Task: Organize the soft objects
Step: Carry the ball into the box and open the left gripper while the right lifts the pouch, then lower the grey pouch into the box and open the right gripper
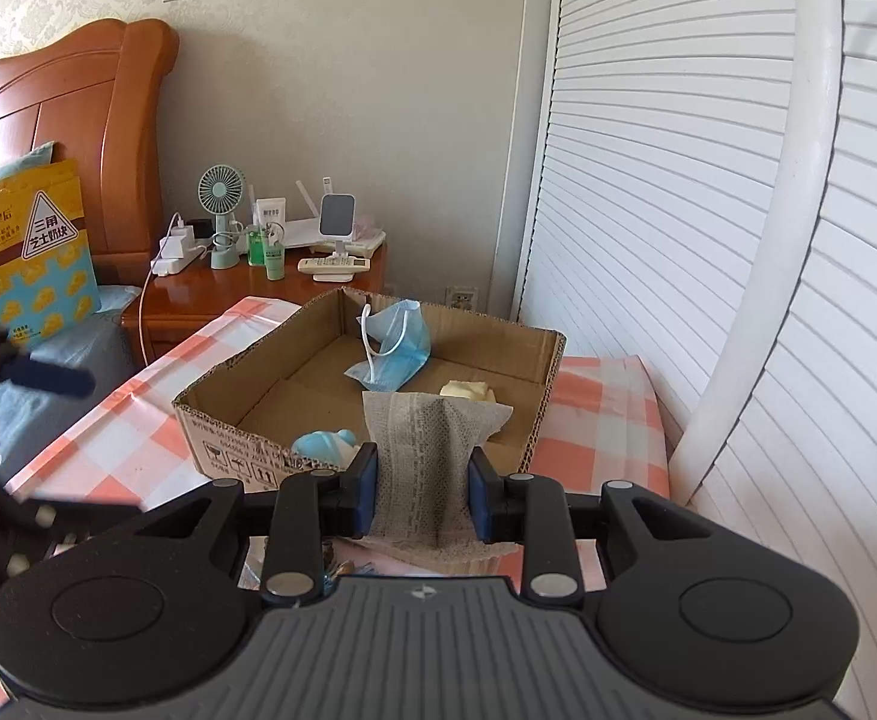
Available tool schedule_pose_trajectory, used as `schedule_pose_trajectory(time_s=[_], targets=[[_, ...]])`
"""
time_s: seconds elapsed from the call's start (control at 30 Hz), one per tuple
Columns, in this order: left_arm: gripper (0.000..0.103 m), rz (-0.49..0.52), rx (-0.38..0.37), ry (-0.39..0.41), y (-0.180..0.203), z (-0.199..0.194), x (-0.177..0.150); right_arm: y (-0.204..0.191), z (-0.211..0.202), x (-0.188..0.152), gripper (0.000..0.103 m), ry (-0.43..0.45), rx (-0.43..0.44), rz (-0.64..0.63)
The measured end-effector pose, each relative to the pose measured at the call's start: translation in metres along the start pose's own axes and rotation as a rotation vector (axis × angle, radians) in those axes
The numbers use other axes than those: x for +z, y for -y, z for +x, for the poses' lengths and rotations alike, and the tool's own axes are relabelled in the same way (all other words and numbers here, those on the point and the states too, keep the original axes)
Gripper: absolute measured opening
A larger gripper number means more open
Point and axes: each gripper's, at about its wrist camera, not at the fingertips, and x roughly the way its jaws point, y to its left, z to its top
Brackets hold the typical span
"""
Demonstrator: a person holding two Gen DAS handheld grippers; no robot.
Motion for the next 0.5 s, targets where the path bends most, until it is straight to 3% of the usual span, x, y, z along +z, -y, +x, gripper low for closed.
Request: schedule_pose_trajectory(time_s=[0.5], targets=[[0.102,-0.067,-0.012,-0.019,-0.009,-0.003,-0.031,-0.005,0.071,0.050,0.034,-0.036,0.011,-0.032]])
